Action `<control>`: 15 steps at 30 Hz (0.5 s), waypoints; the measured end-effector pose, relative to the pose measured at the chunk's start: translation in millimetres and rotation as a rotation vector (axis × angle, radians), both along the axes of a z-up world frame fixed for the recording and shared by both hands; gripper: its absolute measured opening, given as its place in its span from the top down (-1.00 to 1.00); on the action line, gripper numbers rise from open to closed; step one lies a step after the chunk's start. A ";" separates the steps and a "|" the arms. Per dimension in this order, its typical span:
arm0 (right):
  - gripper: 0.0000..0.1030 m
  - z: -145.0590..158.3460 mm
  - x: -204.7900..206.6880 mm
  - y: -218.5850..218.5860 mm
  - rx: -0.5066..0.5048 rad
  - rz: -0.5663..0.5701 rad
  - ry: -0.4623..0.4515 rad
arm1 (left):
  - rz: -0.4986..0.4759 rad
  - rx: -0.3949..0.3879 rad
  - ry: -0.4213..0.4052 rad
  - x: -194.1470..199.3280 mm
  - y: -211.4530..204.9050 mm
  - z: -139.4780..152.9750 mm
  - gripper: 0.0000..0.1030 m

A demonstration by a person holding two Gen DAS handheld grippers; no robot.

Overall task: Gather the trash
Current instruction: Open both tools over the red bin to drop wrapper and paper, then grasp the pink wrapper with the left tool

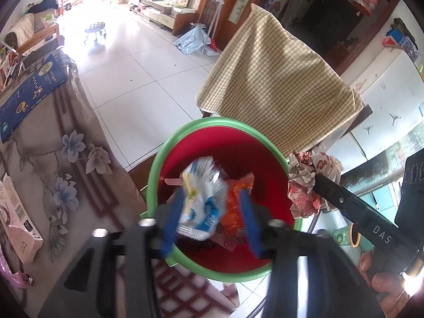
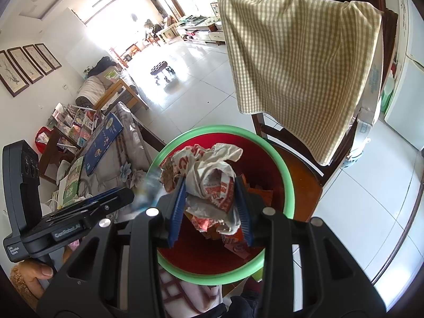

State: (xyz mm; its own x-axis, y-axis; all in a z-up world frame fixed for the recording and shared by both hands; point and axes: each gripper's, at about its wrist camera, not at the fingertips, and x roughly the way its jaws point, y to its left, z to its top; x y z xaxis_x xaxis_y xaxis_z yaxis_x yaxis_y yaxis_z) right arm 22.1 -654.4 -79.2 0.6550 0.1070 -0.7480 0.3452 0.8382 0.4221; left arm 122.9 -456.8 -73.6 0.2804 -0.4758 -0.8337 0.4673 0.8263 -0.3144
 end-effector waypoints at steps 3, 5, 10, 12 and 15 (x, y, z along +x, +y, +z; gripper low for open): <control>0.03 -2.7 1.6 -1.0 0.022 -0.019 -0.005 | 0.035 -0.020 0.007 3.6 13.8 2.5 -0.09; -0.18 -4.9 4.8 -0.1 0.025 -0.023 -0.002 | 0.069 -0.020 -0.012 4.7 29.4 5.4 -0.21; -0.44 -5.9 11.1 4.6 0.000 -0.046 -0.002 | 0.251 0.003 -0.023 9.3 93.0 -1.4 -0.40; -0.45 -6.4 16.0 7.4 0.008 -0.031 -0.001 | 0.359 0.005 0.019 10.8 130.3 -11.9 -0.40; -0.45 -6.8 26.1 18.9 0.001 0.008 0.004 | 0.535 0.042 0.063 6.8 194.5 -29.4 -0.40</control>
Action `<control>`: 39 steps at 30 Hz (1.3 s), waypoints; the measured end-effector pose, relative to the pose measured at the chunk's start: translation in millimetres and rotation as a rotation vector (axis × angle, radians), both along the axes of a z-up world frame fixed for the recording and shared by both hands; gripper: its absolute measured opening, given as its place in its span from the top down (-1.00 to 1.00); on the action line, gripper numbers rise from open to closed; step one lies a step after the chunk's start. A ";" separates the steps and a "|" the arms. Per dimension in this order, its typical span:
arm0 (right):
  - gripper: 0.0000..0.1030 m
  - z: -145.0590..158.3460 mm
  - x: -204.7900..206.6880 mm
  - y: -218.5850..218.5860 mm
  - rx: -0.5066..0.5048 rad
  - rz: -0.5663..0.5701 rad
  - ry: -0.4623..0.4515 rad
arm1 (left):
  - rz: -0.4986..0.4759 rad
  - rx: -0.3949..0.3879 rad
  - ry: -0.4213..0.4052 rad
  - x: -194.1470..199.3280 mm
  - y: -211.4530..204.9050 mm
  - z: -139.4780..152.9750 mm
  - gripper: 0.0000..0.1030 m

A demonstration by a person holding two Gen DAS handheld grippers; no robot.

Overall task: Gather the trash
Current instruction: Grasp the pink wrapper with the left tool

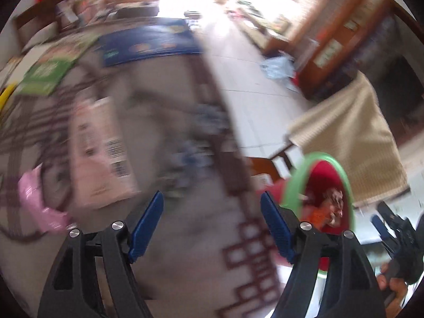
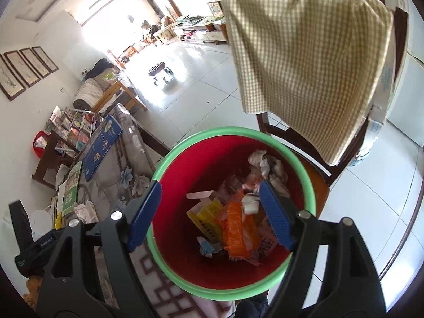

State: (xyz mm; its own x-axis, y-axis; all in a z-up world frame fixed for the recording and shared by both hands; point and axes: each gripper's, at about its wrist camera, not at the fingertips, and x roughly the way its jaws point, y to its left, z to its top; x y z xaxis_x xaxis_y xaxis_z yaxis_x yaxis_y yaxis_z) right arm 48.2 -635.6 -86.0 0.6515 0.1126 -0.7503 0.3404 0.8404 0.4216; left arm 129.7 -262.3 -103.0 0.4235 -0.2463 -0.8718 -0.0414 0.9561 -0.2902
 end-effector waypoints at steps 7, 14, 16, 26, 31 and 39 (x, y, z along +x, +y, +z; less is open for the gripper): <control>-0.45 -3.3 21.8 36.7 0.011 0.092 0.015 | 0.427 0.047 0.082 -20.2 138.0 -31.7 -0.40; -0.45 0.2 33.0 77.0 -0.003 0.163 0.024 | 0.538 0.018 0.185 -24.9 194.9 -65.6 -0.40; -0.45 0.8 34.4 86.0 -0.009 0.174 0.029 | 0.522 0.006 0.194 -24.2 195.5 -71.4 -0.40; -0.45 4.2 37.0 127.9 -0.035 0.187 0.057 | 0.361 -0.019 0.219 -6.1 185.0 -83.8 -0.14; -0.45 3.7 45.4 161.5 -0.046 0.225 0.071 | 0.316 -0.016 0.202 -6.9 197.5 -81.1 0.00; -0.45 -6.3 64.4 235.9 -0.057 0.336 0.107 | 0.279 0.022 0.174 -19.5 237.9 -75.6 0.12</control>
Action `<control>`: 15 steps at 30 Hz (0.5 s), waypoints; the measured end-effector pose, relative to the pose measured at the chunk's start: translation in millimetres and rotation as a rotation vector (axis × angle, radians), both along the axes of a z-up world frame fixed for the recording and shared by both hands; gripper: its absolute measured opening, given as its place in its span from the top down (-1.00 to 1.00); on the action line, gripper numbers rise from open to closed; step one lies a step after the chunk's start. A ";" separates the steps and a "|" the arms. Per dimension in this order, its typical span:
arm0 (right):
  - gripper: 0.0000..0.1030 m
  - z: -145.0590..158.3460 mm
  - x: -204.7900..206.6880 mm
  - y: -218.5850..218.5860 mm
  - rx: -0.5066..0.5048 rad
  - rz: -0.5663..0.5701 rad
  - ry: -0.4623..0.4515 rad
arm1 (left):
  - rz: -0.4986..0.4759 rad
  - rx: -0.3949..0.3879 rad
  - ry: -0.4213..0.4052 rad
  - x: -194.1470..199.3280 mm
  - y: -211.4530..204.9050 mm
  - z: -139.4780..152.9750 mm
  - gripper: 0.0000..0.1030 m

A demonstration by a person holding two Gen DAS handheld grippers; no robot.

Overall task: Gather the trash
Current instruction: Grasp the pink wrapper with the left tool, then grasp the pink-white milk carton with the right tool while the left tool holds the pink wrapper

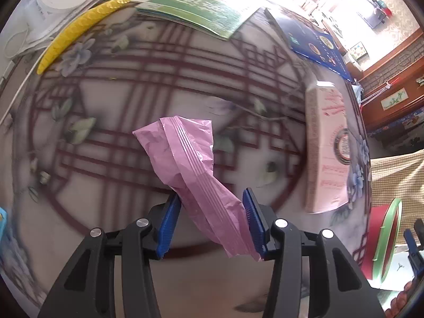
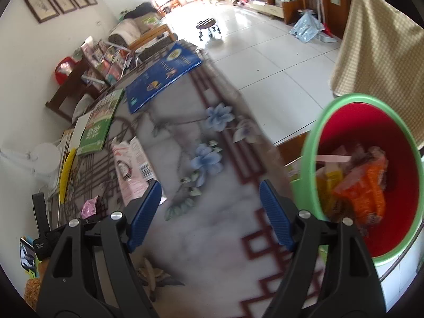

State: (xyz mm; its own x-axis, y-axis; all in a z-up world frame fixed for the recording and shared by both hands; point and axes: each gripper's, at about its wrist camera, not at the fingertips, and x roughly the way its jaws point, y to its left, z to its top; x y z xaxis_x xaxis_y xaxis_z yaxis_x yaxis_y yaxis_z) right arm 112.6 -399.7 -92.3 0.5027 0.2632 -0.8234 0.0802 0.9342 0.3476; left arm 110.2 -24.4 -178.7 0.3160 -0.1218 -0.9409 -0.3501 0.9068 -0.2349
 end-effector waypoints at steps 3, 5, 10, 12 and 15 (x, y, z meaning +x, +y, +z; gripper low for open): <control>-0.45 -4.5 6.7 27.9 -0.001 0.036 0.016 | -0.006 0.017 -0.007 -3.5 18.9 1.5 0.12; -0.48 -9.2 11.7 48.0 -0.003 0.059 0.027 | -0.013 0.038 -0.013 -7.0 34.8 4.4 0.12; -0.49 -22.4 27.2 98.7 -0.023 0.122 0.052 | -0.033 0.086 -0.031 -11.3 73.7 12.2 0.13; -0.49 -28.5 35.9 117.2 -0.053 0.160 0.065 | -0.044 0.110 -0.041 -10.2 87.0 14.6 0.13; -0.52 -34.0 49.2 142.9 -0.097 0.217 0.076 | -0.061 0.109 -0.048 -5.8 99.5 14.1 0.13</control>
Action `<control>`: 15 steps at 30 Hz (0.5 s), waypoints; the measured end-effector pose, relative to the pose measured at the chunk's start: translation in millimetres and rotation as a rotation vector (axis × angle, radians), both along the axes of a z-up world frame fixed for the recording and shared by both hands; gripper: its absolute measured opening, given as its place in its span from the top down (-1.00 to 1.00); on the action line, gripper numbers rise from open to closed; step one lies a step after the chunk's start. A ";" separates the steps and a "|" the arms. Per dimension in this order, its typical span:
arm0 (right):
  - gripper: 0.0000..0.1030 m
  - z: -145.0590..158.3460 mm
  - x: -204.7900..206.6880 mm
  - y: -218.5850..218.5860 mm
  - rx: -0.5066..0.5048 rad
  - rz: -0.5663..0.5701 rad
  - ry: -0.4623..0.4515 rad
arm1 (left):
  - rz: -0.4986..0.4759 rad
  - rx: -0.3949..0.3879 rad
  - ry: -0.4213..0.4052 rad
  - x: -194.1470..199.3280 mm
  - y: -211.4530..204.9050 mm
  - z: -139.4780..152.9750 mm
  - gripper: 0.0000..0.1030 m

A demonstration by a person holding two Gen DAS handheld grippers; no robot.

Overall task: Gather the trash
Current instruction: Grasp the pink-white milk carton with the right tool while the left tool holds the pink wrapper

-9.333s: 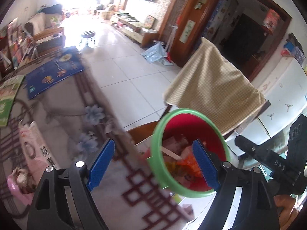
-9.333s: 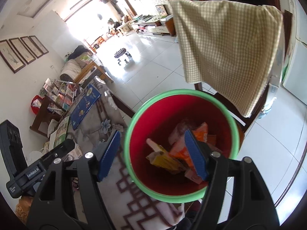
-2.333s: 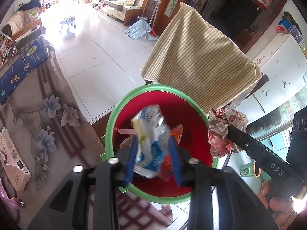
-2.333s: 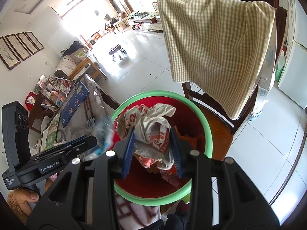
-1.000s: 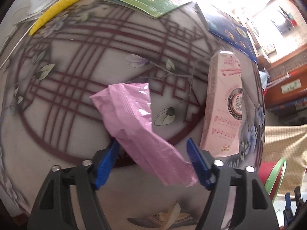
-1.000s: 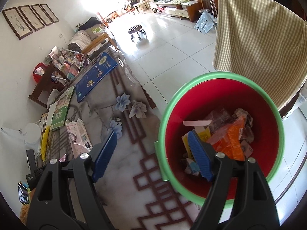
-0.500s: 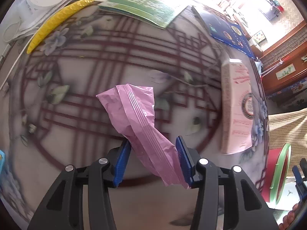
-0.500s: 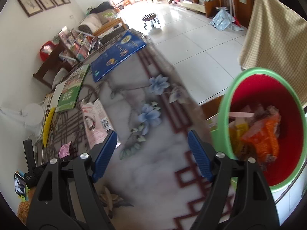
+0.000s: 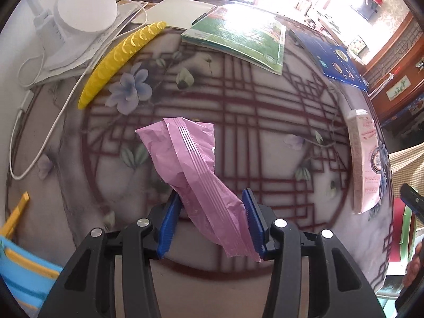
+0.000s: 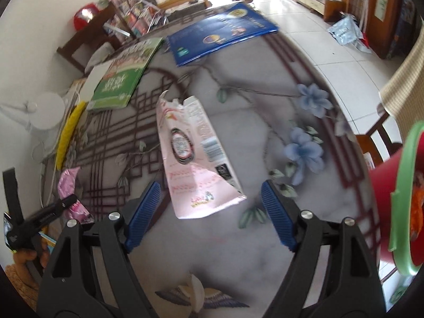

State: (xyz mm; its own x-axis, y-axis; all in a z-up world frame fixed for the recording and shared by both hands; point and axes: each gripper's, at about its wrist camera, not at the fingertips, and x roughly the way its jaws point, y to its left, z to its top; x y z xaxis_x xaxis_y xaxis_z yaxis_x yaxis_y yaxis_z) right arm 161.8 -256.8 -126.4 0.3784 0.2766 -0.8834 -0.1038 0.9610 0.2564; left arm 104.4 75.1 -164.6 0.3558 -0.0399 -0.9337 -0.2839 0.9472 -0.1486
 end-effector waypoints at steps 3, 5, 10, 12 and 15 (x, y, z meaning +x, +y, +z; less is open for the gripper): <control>-0.60 -6.9 15.2 15.6 -0.037 0.030 0.008 | -0.013 -0.022 -0.001 5.8 5.3 -3.6 0.13; -0.62 -13.6 27.0 22.7 -0.050 0.040 0.031 | -0.026 -0.032 -0.001 8.8 2.9 -6.1 0.13; -0.65 -32.6 53.1 34.8 -0.106 0.051 0.075 | -0.056 -0.055 -0.016 12.9 -0.6 -6.5 0.03; -0.68 -40.6 60.8 37.9 -0.094 0.053 0.104 | -0.047 -0.072 -0.022 11.5 1.3 -4.8 -0.06; -0.69 -51.3 66.0 43.0 -0.102 0.057 0.134 | 0.000 -0.100 -0.037 3.7 10.4 -3.4 -0.20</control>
